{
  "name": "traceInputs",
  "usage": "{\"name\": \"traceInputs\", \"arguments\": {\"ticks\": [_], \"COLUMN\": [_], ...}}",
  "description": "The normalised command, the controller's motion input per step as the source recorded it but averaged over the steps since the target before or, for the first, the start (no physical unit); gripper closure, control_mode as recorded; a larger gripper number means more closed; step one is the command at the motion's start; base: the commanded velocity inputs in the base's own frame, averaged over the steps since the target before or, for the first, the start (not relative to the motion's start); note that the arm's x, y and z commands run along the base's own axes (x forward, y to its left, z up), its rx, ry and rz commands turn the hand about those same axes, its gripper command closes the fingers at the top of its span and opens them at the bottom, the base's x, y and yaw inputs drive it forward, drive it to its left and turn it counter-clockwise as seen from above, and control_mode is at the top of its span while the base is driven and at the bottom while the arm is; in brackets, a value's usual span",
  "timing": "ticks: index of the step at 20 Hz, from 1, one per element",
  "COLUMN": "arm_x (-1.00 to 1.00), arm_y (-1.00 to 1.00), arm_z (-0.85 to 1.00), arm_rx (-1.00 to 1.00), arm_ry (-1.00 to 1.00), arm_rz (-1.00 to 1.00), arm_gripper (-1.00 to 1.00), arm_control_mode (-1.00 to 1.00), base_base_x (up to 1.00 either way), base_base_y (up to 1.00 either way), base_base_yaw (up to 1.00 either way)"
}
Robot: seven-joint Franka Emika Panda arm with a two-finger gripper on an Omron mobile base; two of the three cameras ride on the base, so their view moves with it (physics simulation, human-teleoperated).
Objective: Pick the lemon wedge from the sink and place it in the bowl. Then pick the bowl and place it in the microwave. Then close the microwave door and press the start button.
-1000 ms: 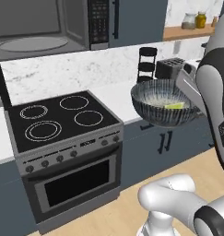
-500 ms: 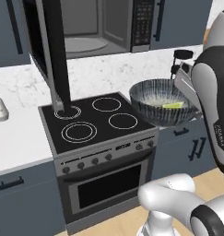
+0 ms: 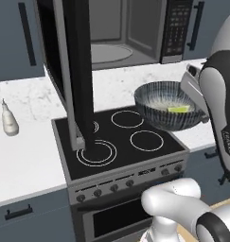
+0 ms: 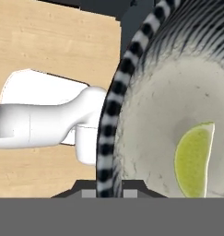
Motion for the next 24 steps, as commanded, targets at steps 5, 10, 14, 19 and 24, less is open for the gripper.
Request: {"name": "traceInputs", "arguments": {"ticks": [5,10,14,19,24], "arm_x": [0.00,0.17,0.91,1.00,1.00], "arm_y": [0.00,0.00,0.00,0.02,0.14], "arm_z": [0.00,0.14,0.49,0.55,0.40], "arm_rx": [0.00,0.03,0.06,0.05,0.01], "arm_ry": [0.00,-0.01,-0.03,0.00,0.00], "arm_rz": [0.00,0.05,0.11,0.04,0.00], "arm_gripper": [1.00,1.00,1.00,1.00,1.00], "arm_control_mode": [1.00,-1.00,-1.00,-1.00,-1.00], "base_base_x": [0.39,0.08,0.00,0.00,0.00], "base_base_y": [0.00,-0.01,0.00,0.00,0.00], "base_base_yaw": [0.13,0.08,0.00,0.00,0.00]}}
